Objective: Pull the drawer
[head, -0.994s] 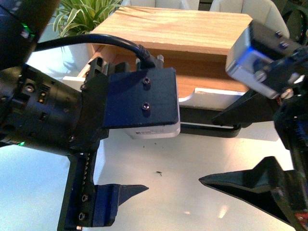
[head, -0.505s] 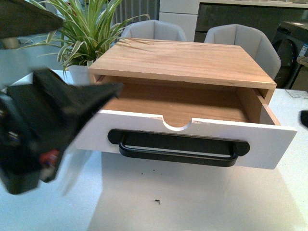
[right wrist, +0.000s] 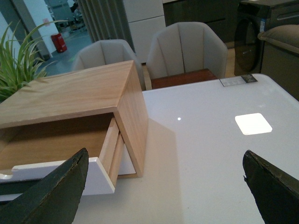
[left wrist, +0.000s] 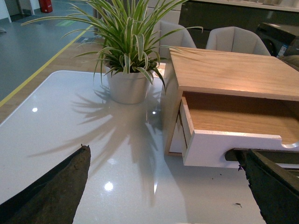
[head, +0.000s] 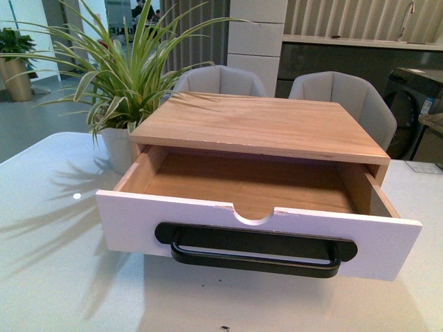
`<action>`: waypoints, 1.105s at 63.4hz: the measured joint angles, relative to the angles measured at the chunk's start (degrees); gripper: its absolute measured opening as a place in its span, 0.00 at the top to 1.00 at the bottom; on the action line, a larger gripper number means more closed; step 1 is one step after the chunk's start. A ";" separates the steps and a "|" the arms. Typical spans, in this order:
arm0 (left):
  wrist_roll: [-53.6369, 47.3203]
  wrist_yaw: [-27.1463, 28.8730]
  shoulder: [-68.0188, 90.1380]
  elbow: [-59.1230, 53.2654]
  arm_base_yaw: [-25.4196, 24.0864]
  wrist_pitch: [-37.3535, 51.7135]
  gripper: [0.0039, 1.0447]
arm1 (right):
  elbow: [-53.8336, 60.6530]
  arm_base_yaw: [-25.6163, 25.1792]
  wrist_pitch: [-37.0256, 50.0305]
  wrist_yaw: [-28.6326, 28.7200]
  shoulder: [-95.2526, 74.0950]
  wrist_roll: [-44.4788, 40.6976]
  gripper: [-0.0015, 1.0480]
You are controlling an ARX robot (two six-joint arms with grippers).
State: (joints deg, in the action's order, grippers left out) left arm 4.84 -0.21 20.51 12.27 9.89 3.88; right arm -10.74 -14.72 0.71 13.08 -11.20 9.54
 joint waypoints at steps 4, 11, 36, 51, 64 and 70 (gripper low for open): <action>-1.29 5.66 -0.57 -1.11 0.94 3.02 0.14 | 0.20 -0.15 -1.29 1.03 0.92 -2.25 0.16; -3.41 9.38 -2.97 -3.65 -0.22 4.94 0.34 | 1.99 2.60 -1.53 -1.70 3.15 -6.99 0.36; -4.33 0.22 -12.13 -8.22 -9.62 -0.66 0.97 | 6.75 14.40 -1.46 -12.92 7.48 -9.35 0.98; -4.37 0.22 -18.36 -9.77 -9.66 -3.96 0.97 | 8.39 14.47 -1.05 -12.98 8.92 -9.35 0.98; -4.39 0.22 -20.20 -11.50 -9.66 -4.00 0.97 | 9.09 14.51 -0.81 -13.09 10.82 -9.38 0.98; -4.39 0.22 -20.20 -11.50 -9.66 -4.00 0.97 | 9.09 14.51 -0.81 -13.09 10.86 -9.35 0.98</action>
State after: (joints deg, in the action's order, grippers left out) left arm 0.45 0.01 0.32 0.78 0.23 -0.12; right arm -1.65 -0.21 -0.10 -0.01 -0.34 0.19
